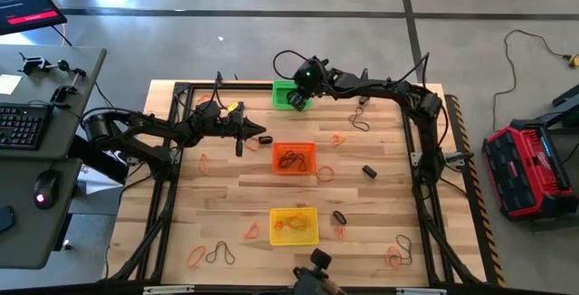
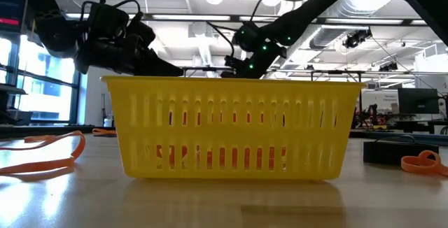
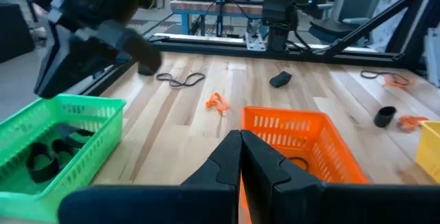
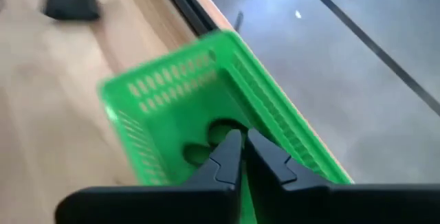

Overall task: Sort rubber bands into baskets
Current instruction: Put the orange rubber band into the yellow bin

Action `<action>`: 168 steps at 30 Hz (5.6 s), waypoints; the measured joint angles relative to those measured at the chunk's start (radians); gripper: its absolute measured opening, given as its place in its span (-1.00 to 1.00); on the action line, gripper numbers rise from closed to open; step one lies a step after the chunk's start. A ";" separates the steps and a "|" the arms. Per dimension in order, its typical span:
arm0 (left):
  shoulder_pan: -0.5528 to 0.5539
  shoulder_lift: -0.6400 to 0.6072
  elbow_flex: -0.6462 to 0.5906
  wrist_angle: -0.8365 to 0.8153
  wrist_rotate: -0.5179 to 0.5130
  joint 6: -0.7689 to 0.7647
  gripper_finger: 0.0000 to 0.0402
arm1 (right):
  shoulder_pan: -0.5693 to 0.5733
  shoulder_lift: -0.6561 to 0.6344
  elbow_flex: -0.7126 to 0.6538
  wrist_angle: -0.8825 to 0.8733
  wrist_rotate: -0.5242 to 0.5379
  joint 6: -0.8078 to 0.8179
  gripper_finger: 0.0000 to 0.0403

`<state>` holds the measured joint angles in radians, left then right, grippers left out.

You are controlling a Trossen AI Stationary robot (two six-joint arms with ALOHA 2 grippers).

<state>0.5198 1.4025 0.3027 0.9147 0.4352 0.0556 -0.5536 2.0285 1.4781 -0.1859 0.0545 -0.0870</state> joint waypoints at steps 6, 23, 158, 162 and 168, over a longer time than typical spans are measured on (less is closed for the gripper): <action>0.000 0.000 0.000 -0.005 -0.005 0.000 -1.00 | 0.023 -0.037 -0.089 0.141 -0.029 -0.001 -0.98; 0.105 -0.001 0.110 -0.296 -0.175 -0.052 -1.00 | 0.132 -0.507 -0.728 0.533 0.041 0.119 -1.00; -0.267 -0.024 0.820 -1.652 -0.465 0.062 -1.00 | 0.190 -0.590 -0.872 0.586 0.077 0.184 -1.00; -0.371 -0.024 0.820 -1.651 -0.465 0.053 -1.00 | 0.190 -0.589 -0.872 0.586 0.077 0.193 -1.00; -0.527 -0.023 0.820 -1.632 -0.457 0.070 -1.00 | 0.200 -0.589 -0.872 0.586 0.077 0.245 -1.00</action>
<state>-0.0074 1.3792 1.1229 -0.7172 -0.0213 0.1259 -0.3541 1.4391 0.6064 0.4004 0.1311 0.1582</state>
